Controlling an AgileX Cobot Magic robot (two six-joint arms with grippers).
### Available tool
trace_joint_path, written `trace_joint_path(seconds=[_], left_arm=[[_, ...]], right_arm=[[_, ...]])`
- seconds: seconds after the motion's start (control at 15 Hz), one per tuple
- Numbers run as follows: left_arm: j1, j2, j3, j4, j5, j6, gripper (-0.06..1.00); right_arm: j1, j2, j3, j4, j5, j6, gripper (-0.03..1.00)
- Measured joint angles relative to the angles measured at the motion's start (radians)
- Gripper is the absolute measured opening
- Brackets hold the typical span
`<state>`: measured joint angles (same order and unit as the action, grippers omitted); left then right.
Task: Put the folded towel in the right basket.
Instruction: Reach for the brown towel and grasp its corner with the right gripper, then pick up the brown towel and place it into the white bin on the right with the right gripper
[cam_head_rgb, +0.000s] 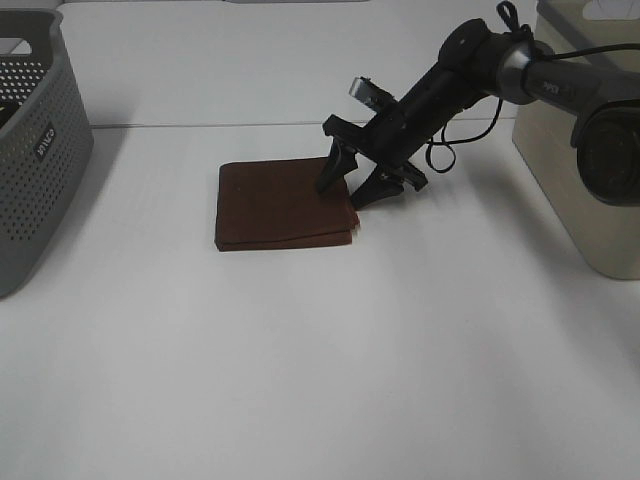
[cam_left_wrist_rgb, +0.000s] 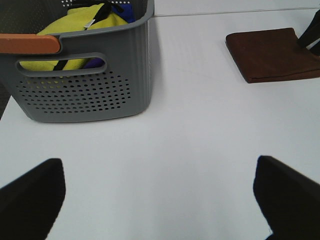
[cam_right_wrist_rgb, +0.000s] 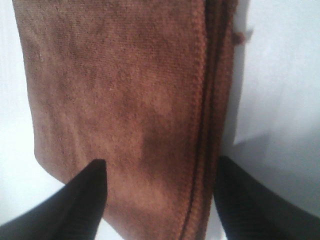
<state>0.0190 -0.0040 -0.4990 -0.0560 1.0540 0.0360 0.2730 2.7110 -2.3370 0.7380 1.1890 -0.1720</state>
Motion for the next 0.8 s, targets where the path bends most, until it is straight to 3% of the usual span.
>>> trace_joint_path(seconds=[0.13, 0.33, 0.47, 0.6, 0.8], left_arm=[[0.000, 0.000, 0.000, 0.000, 0.000, 0.000, 0.97], [0.000, 0.000, 0.000, 0.000, 0.000, 0.000, 0.97], [0.000, 0.000, 0.000, 0.000, 0.000, 0.000, 0.97], [0.000, 0.000, 0.000, 0.000, 0.000, 0.000, 0.97], [0.000, 0.000, 0.000, 0.000, 0.000, 0.000, 0.97]], right_arm=[[0.014, 0.006, 0.000, 0.008, -0.011, -0.005, 0.51], [0.036, 0.009, 0.000, 0.011, -0.029, -0.007, 0.45], [0.036, 0.009, 0.000, -0.001, -0.030, -0.007, 0.30], [0.036, 0.010, 0.000, -0.005, -0.033, -0.007, 0.08], [0.036, 0.018, -0.062, -0.013, 0.007, -0.007, 0.05]])
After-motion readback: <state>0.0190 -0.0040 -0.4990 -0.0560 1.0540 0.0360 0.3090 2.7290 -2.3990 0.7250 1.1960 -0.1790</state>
